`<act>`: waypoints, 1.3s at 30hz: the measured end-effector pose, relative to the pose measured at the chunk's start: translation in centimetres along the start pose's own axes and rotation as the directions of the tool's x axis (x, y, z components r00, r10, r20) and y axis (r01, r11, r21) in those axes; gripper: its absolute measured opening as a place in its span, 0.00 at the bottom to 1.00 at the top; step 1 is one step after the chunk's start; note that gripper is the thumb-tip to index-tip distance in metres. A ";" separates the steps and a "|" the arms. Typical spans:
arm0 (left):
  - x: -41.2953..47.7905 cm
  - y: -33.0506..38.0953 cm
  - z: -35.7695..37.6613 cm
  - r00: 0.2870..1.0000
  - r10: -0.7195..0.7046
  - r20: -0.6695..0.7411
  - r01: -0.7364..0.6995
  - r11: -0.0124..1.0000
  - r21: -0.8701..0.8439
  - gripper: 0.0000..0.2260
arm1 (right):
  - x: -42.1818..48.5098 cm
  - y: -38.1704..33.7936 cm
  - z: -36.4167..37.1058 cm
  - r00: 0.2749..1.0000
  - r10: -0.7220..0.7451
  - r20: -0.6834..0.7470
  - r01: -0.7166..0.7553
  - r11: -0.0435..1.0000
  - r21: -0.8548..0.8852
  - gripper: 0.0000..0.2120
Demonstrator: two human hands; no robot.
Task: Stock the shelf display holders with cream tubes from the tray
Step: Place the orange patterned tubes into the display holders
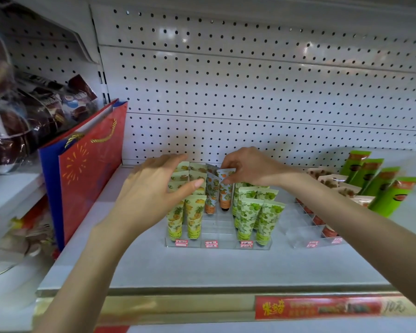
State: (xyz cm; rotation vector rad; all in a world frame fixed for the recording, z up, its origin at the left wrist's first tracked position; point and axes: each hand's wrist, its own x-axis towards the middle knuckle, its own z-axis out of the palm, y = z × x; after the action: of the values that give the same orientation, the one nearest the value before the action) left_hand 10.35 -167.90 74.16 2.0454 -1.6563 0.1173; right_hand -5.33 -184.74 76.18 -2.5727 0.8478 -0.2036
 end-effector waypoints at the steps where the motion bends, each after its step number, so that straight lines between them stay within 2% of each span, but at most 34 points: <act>1: 0.0 0.0 0.1 1.000 0.002 0.003 -0.002 1.000 0.000 0.34 | 0.1 0.0 0.1 1.000 0.004 0.009 -0.004 1.000 -0.014 0.08; 14: 0.0 0.2 -0.1 0.999 -0.006 0.031 0.006 1.000 0.000 0.33 | 0.1 0.1 0.9 0.999 0.027 0.021 -0.023 0.984 -0.178 0.14; 22: -0.2 0.1 -0.7 0.999 0.005 0.032 -0.005 1.000 0.011 0.34 | -0.5 -0.2 -0.3 0.997 0.047 0.068 -0.039 0.993 -0.109 0.11; 27: -0.3 0.3 -1.2 0.999 0.026 0.034 -0.026 1.000 -0.005 0.32 | -2.3 -1.0 -1.5 0.998 0.053 -0.036 -0.056 0.994 -0.089 0.08; 33: 0.0 0.7 -1.9 0.993 0.114 0.026 -0.114 0.993 -0.016 0.28 | -5.8 -2.2 -2.7 0.952 0.176 -0.250 -0.203 0.975 -0.088 0.16; 37: 0.5 1.4 -1.9 0.985 0.164 0.053 -0.165 0.986 0.010 0.27 | -9.9 -2.8 -2.0 0.931 0.136 -0.338 -0.264 0.891 -0.369 0.25; 39: 0.6 2.0 -1.9 0.980 0.180 0.079 -0.183 0.983 0.024 0.29 | -11.6 -2.6 -1.1 0.931 0.158 -0.330 -0.296 0.856 -0.423 0.28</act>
State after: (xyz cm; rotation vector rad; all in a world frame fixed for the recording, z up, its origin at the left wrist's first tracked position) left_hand 9.11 -167.89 76.65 1.9396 -1.8983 0.1289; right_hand -13.60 -176.33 78.19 -2.8871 1.4622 -0.3383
